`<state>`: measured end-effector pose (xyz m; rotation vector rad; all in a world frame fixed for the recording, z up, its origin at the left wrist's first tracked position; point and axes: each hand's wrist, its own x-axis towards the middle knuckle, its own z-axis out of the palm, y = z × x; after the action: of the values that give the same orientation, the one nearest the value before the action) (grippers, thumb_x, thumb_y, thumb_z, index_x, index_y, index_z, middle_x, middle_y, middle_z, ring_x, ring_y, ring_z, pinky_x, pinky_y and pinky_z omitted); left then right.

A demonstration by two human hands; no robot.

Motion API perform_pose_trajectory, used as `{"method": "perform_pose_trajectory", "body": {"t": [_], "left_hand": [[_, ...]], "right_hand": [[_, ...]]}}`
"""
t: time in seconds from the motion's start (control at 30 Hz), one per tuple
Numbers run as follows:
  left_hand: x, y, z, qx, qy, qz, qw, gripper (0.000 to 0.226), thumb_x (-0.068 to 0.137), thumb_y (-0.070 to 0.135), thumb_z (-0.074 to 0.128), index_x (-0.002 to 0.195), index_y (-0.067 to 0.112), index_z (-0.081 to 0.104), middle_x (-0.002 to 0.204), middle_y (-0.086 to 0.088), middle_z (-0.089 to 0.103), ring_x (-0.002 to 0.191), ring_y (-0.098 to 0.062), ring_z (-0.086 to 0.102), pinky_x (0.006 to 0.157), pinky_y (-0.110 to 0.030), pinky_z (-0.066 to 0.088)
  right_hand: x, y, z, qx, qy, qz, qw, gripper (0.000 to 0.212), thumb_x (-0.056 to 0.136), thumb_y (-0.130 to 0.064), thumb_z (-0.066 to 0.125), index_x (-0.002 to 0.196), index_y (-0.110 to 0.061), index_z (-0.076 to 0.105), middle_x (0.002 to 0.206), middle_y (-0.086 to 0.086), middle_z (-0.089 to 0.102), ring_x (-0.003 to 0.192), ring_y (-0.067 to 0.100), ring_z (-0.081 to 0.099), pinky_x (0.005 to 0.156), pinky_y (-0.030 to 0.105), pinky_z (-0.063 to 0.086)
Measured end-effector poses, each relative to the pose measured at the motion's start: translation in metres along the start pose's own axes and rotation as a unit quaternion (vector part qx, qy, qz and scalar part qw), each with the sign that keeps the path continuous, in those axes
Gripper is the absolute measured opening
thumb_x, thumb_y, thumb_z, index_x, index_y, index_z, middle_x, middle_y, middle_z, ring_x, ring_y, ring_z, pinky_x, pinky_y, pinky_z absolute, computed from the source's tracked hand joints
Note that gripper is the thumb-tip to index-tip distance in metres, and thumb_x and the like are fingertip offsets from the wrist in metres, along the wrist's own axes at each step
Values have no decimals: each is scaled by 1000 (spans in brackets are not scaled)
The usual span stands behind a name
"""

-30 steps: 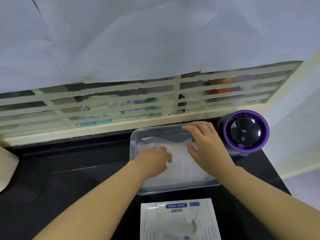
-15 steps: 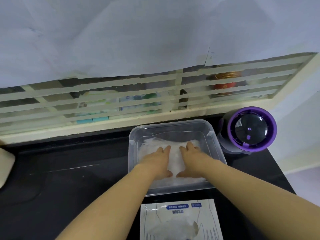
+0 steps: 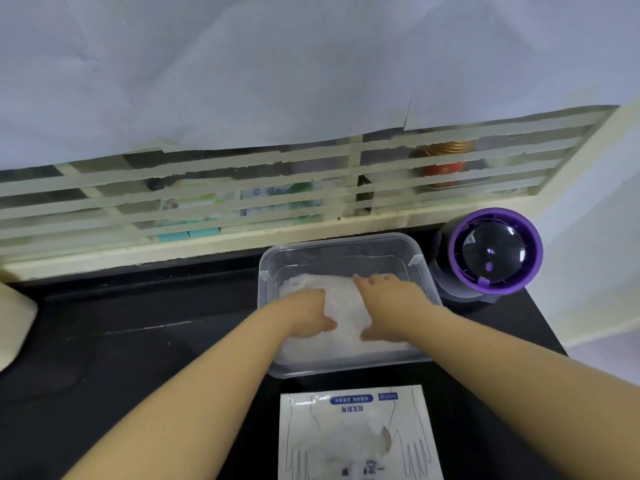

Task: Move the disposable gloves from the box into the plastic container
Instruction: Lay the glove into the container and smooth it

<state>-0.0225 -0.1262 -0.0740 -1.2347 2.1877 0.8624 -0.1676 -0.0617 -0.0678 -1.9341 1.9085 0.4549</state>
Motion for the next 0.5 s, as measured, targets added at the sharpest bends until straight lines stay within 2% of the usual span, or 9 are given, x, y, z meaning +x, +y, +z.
{"method": "perform_pose_trajectory", "body": {"t": [0.07,0.1,0.13,0.2,0.27,0.37,0.43,0.5], "left_hand": [[-25,0,-3,-51,65,63,995,51,99,28,53,147,23,37,141,2,49,125,-16,49,101,-26,39],[-38,0,-4,-73,109,101,986,43,98,24,53,140,30,45,133,7,53,116,-10,53,97,-22,42],[-55,-1,-2,-86,144,134,977,36,98,22,54,132,34,51,123,13,56,107,-3,55,92,-16,44],[-84,-4,4,-97,164,171,967,27,97,23,56,122,32,59,104,22,58,94,5,57,82,-6,44],[-109,-9,14,-96,157,185,965,19,96,26,59,113,29,66,95,23,61,89,8,58,78,-5,45],[-130,-14,34,-72,130,198,969,16,93,31,62,109,32,66,96,21,62,88,8,58,76,-8,46],[-134,-16,51,-32,87,190,977,32,91,39,63,122,35,58,109,23,58,98,8,54,84,-11,45],[-129,-18,69,17,41,161,986,50,89,46,63,135,36,48,124,21,51,112,1,49,95,-21,43]], "right_hand": [[-24,-3,-15,62,105,-56,991,59,90,-41,60,141,-21,38,134,0,51,118,20,49,96,35,46],[-38,-5,-21,105,140,-96,980,43,92,-37,58,132,-23,50,124,-5,58,107,13,54,91,29,48],[-56,-9,-24,137,154,-142,968,31,93,-34,58,122,-24,58,111,-10,61,96,7,55,86,23,48],[-86,-16,-24,155,122,-214,957,17,93,-33,59,105,-23,66,94,-13,62,82,4,56,77,18,48],[-105,-21,-7,129,66,-251,957,19,93,-35,59,106,-23,66,96,-12,63,83,4,57,77,19,48],[-112,-26,29,76,12,-229,970,42,91,-40,59,132,-30,52,124,-13,53,107,7,53,91,24,43],[-111,-30,49,59,-12,-198,978,52,91,-41,59,139,-30,43,130,-10,47,115,13,47,94,28,42],[-105,-34,61,75,4,-169,983,40,91,-36,59,129,-25,53,120,-5,55,109,15,50,91,33,44]]}}
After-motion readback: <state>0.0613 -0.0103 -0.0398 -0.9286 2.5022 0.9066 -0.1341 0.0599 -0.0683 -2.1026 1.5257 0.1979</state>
